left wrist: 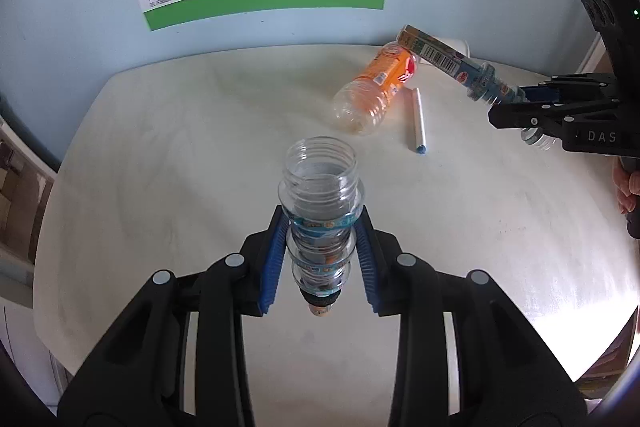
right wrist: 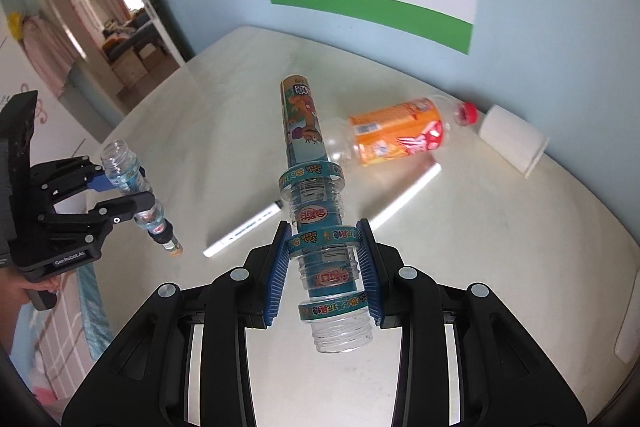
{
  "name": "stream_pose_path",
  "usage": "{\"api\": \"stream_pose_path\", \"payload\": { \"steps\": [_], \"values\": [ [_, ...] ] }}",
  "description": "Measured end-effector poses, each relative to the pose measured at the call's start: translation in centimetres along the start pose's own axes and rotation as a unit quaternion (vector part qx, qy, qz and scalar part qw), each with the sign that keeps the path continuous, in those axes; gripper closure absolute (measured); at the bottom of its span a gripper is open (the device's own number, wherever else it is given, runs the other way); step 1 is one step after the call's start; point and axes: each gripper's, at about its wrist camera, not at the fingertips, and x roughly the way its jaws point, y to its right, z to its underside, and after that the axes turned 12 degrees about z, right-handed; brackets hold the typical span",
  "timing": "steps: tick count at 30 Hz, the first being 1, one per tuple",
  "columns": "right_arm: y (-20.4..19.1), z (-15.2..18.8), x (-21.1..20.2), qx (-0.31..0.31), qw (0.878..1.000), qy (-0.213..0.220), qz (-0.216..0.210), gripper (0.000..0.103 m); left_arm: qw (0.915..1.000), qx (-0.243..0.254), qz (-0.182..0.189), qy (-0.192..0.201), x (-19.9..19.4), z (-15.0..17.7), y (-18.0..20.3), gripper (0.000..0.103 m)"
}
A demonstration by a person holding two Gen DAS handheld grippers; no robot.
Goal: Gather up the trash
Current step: 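Carry both bottles with both tools over the teal bin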
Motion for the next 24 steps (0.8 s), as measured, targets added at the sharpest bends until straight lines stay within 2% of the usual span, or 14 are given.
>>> {"api": "stream_pose_path", "payload": {
  "steps": [6, 12, 19, 24],
  "values": [
    [-7.0, -1.8, 1.4, -0.079, 0.995, -0.003, -0.057, 0.069, 0.9963, -0.070, -0.046, 0.022, -4.6, 4.3, -3.3, 0.072],
    [-16.7, -2.8, 1.6, -0.161, 0.981, -0.006, -0.109, 0.069, 0.9840, -0.144, -0.098, 0.035, -9.7, 10.6, -7.8, 0.072],
    [-30.4, -2.0, 1.8, -0.251, 0.954, -0.019, -0.165, 0.069, 0.9597, -0.236, -0.148, 0.040, -15.8, 20.8, -13.2, 0.072],
    [-41.0, 0.1, 1.8, -0.312, 0.928, -0.035, -0.198, 0.069, 0.9349, -0.305, -0.175, 0.046, -20.6, 29.4, -17.0, 0.072]
  ]
}}
